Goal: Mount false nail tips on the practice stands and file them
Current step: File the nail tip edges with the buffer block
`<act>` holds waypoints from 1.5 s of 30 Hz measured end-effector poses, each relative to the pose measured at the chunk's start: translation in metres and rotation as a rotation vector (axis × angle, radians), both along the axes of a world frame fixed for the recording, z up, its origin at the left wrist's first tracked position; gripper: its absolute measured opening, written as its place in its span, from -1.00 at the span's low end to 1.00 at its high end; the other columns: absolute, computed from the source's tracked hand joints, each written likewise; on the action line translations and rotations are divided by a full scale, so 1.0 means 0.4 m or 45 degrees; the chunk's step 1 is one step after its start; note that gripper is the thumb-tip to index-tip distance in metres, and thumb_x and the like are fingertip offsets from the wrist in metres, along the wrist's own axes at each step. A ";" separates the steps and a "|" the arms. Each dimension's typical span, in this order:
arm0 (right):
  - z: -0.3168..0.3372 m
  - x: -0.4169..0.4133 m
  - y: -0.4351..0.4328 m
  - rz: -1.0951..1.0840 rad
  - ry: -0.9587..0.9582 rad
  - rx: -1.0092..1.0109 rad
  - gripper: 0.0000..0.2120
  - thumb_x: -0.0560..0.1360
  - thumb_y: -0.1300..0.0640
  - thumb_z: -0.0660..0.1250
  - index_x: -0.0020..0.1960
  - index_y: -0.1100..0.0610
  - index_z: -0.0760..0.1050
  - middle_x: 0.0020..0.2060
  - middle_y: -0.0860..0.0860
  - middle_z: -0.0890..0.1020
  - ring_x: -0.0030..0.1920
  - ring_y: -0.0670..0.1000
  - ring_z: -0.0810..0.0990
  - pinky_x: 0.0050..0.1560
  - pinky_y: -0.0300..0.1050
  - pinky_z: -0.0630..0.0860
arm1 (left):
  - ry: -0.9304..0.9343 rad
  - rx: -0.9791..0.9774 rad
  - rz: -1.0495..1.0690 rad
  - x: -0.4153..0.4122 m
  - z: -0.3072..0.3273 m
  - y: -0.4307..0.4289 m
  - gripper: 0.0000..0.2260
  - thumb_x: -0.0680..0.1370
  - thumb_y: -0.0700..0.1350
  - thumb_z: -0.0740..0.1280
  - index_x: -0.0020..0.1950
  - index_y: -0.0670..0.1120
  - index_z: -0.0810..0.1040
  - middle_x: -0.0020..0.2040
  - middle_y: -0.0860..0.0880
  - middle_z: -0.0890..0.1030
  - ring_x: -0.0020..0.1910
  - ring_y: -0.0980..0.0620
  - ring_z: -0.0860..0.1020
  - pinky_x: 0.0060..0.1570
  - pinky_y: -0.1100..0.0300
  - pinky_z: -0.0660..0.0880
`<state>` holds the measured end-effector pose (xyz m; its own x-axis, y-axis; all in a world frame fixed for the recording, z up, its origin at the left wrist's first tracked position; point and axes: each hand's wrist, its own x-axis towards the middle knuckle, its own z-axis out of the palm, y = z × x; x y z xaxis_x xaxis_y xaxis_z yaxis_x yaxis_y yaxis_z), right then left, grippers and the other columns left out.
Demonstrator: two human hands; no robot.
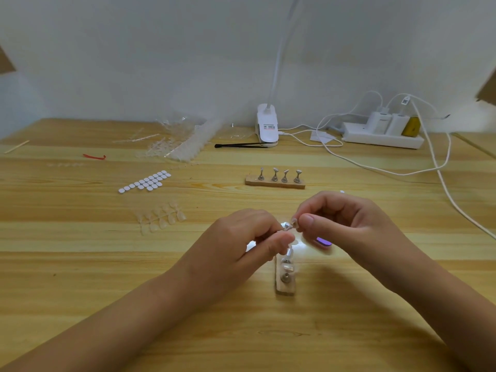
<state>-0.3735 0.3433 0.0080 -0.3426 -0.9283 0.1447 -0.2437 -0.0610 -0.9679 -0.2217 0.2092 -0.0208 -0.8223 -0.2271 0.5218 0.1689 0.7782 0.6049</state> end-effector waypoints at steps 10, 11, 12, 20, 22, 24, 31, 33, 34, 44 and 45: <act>-0.005 -0.015 0.001 0.113 -0.110 0.089 -0.93 0.42 0.08 0.40 -0.17 0.04 0.64 -0.36 -0.05 0.58 -0.33 -0.10 0.46 -0.29 -0.17 0.33 | 0.020 0.028 -0.001 0.002 0.008 0.008 -0.84 0.61 0.09 0.19 -0.16 0.23 0.45 -0.28 0.30 0.49 -0.23 0.26 0.51 -0.16 0.45 0.36; -0.004 -0.016 0.001 0.156 -0.151 0.094 -0.95 0.42 0.08 0.40 -0.17 0.04 0.64 -0.36 -0.06 0.58 -0.33 -0.11 0.47 -0.28 -0.23 0.37 | 0.016 0.038 -0.013 0.003 0.008 0.009 -0.83 0.61 0.09 0.19 -0.16 0.21 0.47 -0.28 0.30 0.49 -0.23 0.27 0.51 -0.16 0.45 0.36; -0.004 -0.018 0.001 0.197 -0.197 0.090 -0.96 0.42 0.09 0.42 -0.17 0.04 0.64 -0.35 -0.07 0.58 -0.32 -0.12 0.49 -0.27 -0.29 0.41 | 0.009 0.051 -0.024 0.003 0.007 0.010 -0.82 0.61 0.08 0.19 -0.17 0.17 0.49 -0.28 0.29 0.49 -0.23 0.26 0.51 -0.16 0.45 0.37; -0.003 -0.022 0.004 0.269 -0.226 0.089 -0.89 0.36 0.02 0.45 -0.17 0.04 0.63 -0.31 -0.03 0.57 -0.26 -0.09 0.51 -0.15 -0.29 0.50 | -0.028 0.078 -0.041 0.004 0.001 0.009 -0.71 0.61 0.08 0.17 -0.17 -0.01 0.58 -0.29 0.21 0.50 -0.22 0.19 0.52 -0.15 0.43 0.37; -0.001 -0.016 0.006 0.269 -0.171 0.075 -0.90 0.37 0.01 0.44 -0.18 0.03 0.62 -0.32 -0.05 0.57 -0.26 -0.09 0.51 -0.15 -0.29 0.49 | -0.055 0.075 -0.057 0.004 0.002 0.010 -0.75 0.62 0.09 0.16 -0.16 0.05 0.53 -0.28 0.22 0.49 -0.22 0.20 0.51 -0.14 0.45 0.36; -0.001 -0.008 0.006 0.253 -0.091 0.040 -0.95 0.40 0.06 0.43 -0.19 0.03 0.61 -0.34 -0.08 0.56 -0.28 -0.13 0.51 -0.19 -0.33 0.47 | -0.090 0.070 -0.077 0.004 0.002 0.011 -0.79 0.62 0.09 0.14 -0.14 0.11 0.48 -0.27 0.23 0.48 -0.21 0.20 0.50 -0.15 0.45 0.35; -0.019 0.019 0.001 -0.022 0.360 -0.194 -0.90 0.40 0.26 0.34 -0.23 0.09 0.54 -0.33 -0.05 0.58 -0.31 -0.06 0.53 -0.24 -0.26 0.46 | -0.073 0.087 -0.126 0.003 0.001 0.015 -0.75 0.62 0.07 0.18 -0.17 0.03 0.54 -0.30 0.20 0.49 -0.26 0.23 0.50 -0.16 0.46 0.36; -0.024 0.019 0.001 -0.055 0.461 -0.231 -0.92 0.41 0.25 0.36 -0.21 0.09 0.54 -0.31 -0.06 0.60 -0.28 0.00 0.55 -0.19 -0.18 0.50 | -0.030 0.093 -0.129 0.003 0.005 0.018 -0.78 0.61 0.07 0.22 -0.20 0.09 0.53 -0.31 0.21 0.50 -0.27 0.25 0.51 -0.17 0.46 0.37; -0.024 0.018 0.002 -0.049 0.475 -0.251 -0.95 0.41 0.21 0.38 -0.20 0.09 0.54 -0.30 -0.07 0.60 -0.27 0.01 0.55 -0.18 -0.18 0.50 | -0.012 0.092 -0.120 0.004 0.007 0.018 -0.79 0.60 0.06 0.23 -0.21 0.11 0.53 -0.32 0.23 0.49 -0.28 0.25 0.51 -0.18 0.46 0.37; -0.023 0.006 0.000 -0.014 0.496 -0.200 -0.94 0.44 0.20 0.39 -0.17 0.05 0.58 -0.26 -0.08 0.63 -0.23 -0.01 0.59 -0.15 -0.24 0.51 | 0.035 0.044 -0.071 0.005 0.004 0.007 -0.78 0.58 0.06 0.30 -0.22 0.03 0.60 -0.32 0.28 0.50 -0.29 0.25 0.52 -0.18 0.42 0.40; -0.022 0.006 0.001 -0.011 0.474 -0.189 -0.94 0.44 0.20 0.38 -0.17 0.06 0.59 -0.26 -0.06 0.64 -0.23 -0.01 0.60 -0.15 -0.24 0.52 | 0.038 0.035 -0.067 0.005 0.004 0.006 -0.76 0.58 0.06 0.30 -0.22 0.01 0.60 -0.31 0.30 0.49 -0.28 0.26 0.51 -0.18 0.43 0.40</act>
<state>-0.3709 0.3436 -0.0009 -0.2489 -0.8853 0.3928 -0.5772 -0.1900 -0.7942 -0.2198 0.2118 -0.0193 -0.8175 -0.1985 0.5406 0.2276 0.7509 0.6200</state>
